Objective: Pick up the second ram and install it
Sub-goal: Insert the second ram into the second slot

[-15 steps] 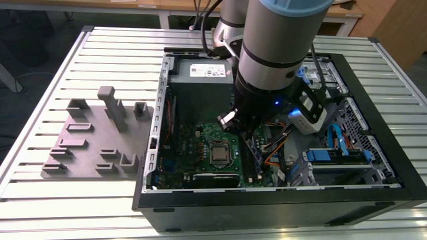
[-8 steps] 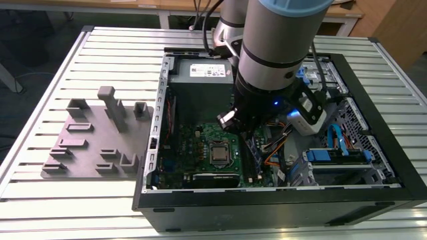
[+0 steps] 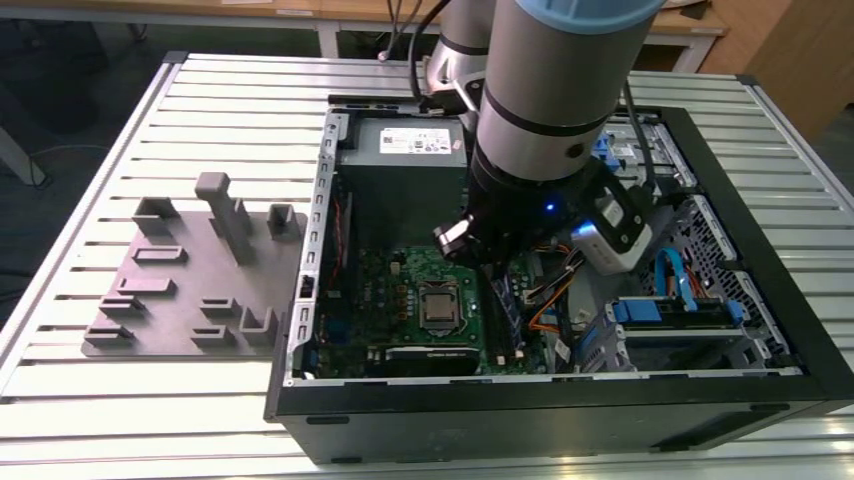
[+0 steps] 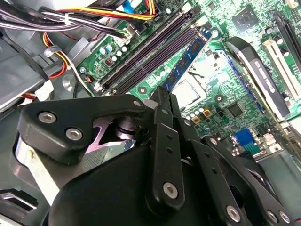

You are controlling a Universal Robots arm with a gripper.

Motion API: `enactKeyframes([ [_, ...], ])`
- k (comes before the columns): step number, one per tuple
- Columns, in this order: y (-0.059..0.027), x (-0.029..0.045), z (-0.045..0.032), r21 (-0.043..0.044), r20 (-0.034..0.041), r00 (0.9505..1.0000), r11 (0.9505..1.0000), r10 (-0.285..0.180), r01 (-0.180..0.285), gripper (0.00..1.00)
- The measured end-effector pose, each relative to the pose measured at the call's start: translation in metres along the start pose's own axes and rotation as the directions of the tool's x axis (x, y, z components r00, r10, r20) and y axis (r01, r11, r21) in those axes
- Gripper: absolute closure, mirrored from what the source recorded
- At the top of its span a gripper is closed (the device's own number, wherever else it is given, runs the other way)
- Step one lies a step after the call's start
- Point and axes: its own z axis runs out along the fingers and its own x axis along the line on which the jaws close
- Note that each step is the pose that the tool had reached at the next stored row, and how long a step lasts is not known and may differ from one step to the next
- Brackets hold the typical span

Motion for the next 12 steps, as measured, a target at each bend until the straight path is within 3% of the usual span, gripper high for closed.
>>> enactKeyframes([
  [12, 0.0000, 0.0000, 0.0002, 0.0040, 0.0046, 0.9981, 0.9981, 0.061, -0.061, 0.87],
])
